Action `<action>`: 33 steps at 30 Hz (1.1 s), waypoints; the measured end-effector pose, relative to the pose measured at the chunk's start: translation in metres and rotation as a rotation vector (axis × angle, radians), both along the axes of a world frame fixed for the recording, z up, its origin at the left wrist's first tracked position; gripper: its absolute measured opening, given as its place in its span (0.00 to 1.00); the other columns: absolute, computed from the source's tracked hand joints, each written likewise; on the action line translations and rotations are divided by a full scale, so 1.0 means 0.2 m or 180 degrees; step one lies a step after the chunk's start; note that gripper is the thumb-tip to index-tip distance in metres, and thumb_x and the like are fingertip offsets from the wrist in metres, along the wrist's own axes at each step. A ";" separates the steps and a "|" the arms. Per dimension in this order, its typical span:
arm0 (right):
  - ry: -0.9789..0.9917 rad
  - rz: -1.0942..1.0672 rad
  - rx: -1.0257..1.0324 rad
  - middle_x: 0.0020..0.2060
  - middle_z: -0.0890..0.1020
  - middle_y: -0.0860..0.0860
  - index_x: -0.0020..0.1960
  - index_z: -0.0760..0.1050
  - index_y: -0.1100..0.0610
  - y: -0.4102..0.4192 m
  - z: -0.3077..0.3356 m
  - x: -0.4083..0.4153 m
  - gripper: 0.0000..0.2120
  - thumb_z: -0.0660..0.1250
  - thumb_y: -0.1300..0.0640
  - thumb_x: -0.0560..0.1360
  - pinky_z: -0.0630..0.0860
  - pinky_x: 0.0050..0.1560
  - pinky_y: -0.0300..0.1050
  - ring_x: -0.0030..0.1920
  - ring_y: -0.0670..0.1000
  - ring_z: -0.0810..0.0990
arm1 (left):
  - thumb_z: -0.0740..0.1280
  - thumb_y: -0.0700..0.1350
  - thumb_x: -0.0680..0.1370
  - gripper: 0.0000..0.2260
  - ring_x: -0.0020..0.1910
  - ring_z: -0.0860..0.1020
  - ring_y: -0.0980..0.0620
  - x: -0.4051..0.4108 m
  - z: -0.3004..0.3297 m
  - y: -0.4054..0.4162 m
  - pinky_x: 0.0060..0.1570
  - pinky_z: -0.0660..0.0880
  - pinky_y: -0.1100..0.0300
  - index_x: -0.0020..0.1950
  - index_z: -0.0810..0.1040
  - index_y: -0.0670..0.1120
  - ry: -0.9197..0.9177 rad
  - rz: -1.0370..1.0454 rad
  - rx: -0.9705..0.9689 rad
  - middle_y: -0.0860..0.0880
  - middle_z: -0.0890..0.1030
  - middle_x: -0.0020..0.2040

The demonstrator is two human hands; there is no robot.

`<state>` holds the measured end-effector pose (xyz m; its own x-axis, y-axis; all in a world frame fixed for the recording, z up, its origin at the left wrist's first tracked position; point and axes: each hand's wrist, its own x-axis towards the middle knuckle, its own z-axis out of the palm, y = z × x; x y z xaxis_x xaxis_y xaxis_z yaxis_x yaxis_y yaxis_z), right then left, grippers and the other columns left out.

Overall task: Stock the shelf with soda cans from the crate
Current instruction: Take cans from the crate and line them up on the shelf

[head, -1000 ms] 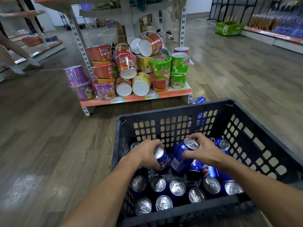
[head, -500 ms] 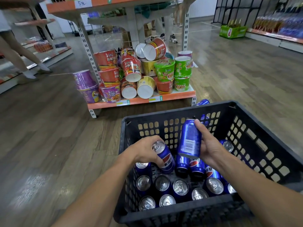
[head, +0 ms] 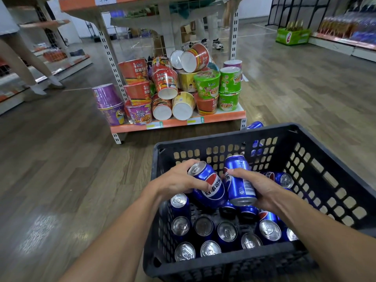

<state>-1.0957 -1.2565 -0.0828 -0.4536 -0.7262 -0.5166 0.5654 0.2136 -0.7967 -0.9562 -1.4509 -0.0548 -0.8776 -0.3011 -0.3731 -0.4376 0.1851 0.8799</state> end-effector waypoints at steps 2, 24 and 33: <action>0.0096 0.0061 -0.0022 0.53 0.83 0.61 0.63 0.77 0.62 0.01 0.02 -0.01 0.29 0.78 0.54 0.66 0.81 0.50 0.57 0.48 0.58 0.82 | 0.80 0.42 0.67 0.26 0.57 0.83 0.50 0.00 -0.01 -0.01 0.63 0.77 0.45 0.62 0.77 0.52 0.0021 0.0094 0.0208 0.50 0.85 0.55; 0.0793 0.0387 -0.0158 0.55 0.84 0.59 0.62 0.76 0.58 -0.04 0.10 0.01 0.30 0.82 0.62 0.63 0.78 0.59 0.66 0.55 0.62 0.84 | 0.82 0.46 0.68 0.28 0.59 0.83 0.47 0.06 0.02 0.02 0.59 0.79 0.41 0.66 0.77 0.52 0.0468 0.0363 0.0863 0.49 0.83 0.60; 0.1027 0.0526 0.0432 0.51 0.86 0.49 0.64 0.75 0.53 -0.02 0.32 0.13 0.37 0.83 0.65 0.58 0.78 0.60 0.52 0.51 0.49 0.86 | 0.83 0.47 0.65 0.29 0.57 0.82 0.56 0.19 0.19 0.07 0.59 0.79 0.54 0.63 0.77 0.56 0.0195 0.0480 0.0740 0.54 0.82 0.60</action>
<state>-1.0694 -1.2601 -0.0179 -0.4912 -0.7379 -0.4629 0.2394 0.3966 -0.8862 -0.9180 -1.4374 -0.0160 -0.8523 -0.3426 -0.3951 -0.3897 -0.0878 0.9168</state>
